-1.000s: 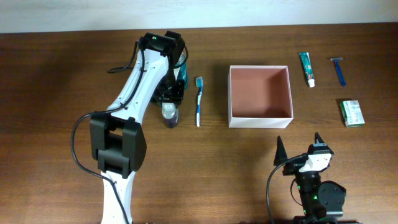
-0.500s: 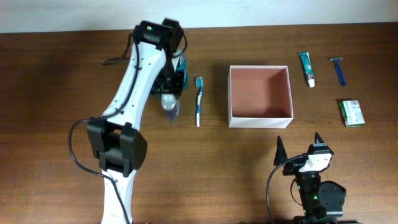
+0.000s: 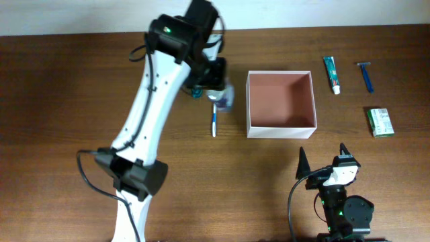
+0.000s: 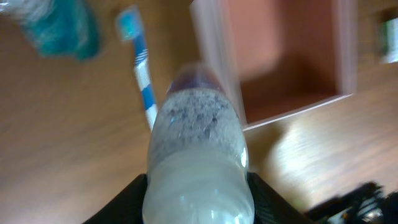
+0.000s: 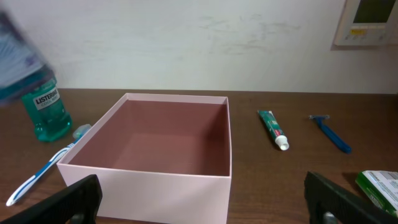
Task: Pack container
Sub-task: 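Lift the soap bottle and carry it right into the pink box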
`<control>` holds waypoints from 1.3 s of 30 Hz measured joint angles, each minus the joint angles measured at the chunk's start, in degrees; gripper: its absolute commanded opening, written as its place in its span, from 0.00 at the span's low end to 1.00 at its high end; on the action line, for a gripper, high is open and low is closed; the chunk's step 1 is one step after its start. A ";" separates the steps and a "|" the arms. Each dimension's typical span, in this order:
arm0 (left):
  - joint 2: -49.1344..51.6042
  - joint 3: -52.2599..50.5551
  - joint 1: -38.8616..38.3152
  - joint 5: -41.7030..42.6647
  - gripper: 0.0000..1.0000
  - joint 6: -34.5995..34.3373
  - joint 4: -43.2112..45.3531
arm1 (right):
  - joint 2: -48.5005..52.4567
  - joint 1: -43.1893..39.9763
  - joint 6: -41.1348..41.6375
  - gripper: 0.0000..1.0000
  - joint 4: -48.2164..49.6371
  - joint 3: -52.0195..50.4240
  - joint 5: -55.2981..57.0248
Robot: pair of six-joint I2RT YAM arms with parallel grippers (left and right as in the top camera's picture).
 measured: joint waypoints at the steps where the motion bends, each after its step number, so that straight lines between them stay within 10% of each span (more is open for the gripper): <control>1: -0.31 0.39 -1.33 0.31 0.24 -0.59 1.55 | 0.00 0.00 0.00 0.99 0.00 0.00 0.00; 22: 1.05 0.70 -15.15 -14.91 0.25 -5.31 29.46 | 0.00 0.00 -0.02 0.99 0.00 0.00 0.00; 39: 14.51 0.72 -15.06 -17.16 0.26 -5.31 30.73 | 0.00 0.00 -0.04 0.99 0.00 0.00 0.00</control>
